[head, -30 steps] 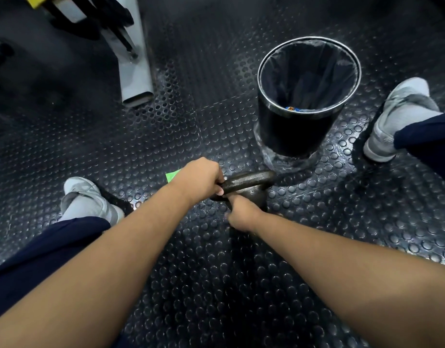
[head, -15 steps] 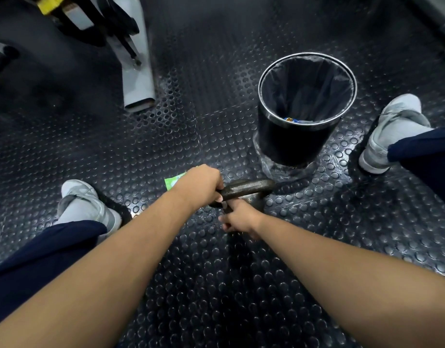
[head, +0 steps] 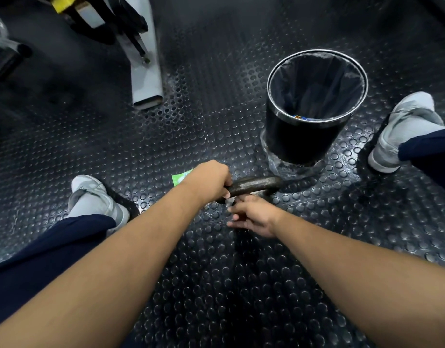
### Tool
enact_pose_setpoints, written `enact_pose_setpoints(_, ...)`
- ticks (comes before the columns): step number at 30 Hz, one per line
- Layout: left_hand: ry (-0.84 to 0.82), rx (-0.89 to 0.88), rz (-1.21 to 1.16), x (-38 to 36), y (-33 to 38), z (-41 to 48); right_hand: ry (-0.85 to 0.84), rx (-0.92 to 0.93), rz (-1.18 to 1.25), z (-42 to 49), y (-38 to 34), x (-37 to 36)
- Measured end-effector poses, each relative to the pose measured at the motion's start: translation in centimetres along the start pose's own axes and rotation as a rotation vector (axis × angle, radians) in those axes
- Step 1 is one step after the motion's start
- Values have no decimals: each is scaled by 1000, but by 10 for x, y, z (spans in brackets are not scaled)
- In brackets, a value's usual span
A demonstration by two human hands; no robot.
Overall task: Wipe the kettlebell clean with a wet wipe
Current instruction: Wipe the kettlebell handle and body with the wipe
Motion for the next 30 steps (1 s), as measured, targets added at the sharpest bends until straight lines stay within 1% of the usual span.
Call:
enact_pose_setpoints(1,-7,3,1,0,0,0,24,-16,-100,4,2,1)
enact_pose_setpoints(2,-15,7,0,-1,-1,1,67,-36,-279,8,2,3)
enact_pose_setpoints(3,-20,9,-4,0,-1,1,105,-32,-535,11,-3,6)
enact_pose_setpoints(5,-28,16,-18,0,0,1,139,22,-1125,14,-14,11)
enact_pose_setpoints(6,-30,19,-23,0,0,0,159,36,-1338,14,-17,12)
enact_pose_setpoints(7,-30,18,-23,0,1,0,182,44,-1434,11,-20,11)
enact_pose_setpoints(8,-29,14,-20,1,1,-1,199,48,-1426,11,-20,9)
enact_pose_setpoints(9,-28,12,-16,1,2,-1,203,59,-1310,11,-17,5)
enact_pose_setpoints(10,-28,10,-10,1,2,-1,184,61,-1094,11,-14,2)
enact_pose_setpoints(13,-22,9,-2,0,0,-1,61,3,-292,4,-4,1)
enact_pose_setpoints(14,-15,9,-6,0,0,0,22,-7,-98,-1,-3,3)
enact_pose_setpoints(15,-12,9,-12,0,-1,0,-8,-11,36,-5,-2,4)
enact_pose_setpoints(16,-10,10,-13,0,-1,1,-20,-5,105,-7,-1,6)
enact_pose_setpoints(18,-3,11,-13,0,-2,0,-23,9,143,-9,0,4)
enact_pose_setpoints(19,2,9,-14,0,-1,0,-13,10,110,-8,0,2)
enact_pose_setpoints(20,7,6,-13,0,-1,0,2,4,16,-5,0,0)
enact_pose_setpoints(21,5,5,-14,0,-1,0,39,-1,-149,-2,-1,0)
enact_pose_setpoints(23,-3,12,-21,0,-1,-1,129,1,-628,8,-4,5)
enact_pose_setpoints(24,-5,13,-20,0,-1,-1,163,15,-821,10,-7,4)
enact_pose_setpoints(25,-7,11,-12,0,-1,-1,199,30,-926,12,-9,2)
enact_pose_setpoints(26,-5,10,-3,0,-1,-1,215,35,-934,14,-8,1)
enact_pose_setpoints(27,-5,13,5,0,-1,0,208,48,-864,17,-6,-1)
enact_pose_setpoints(30,3,21,0,-1,-3,0,119,23,-389,12,-1,-4)
Point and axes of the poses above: each hand's wrist, its own z-axis towards the middle knuckle, its own x-axis out of the back of the hand, y = z × x, the point moved 7 cm from there along z, towards the middle knuckle, and after that the axes turned 15 degrees about -z, right-handed, at the moved point
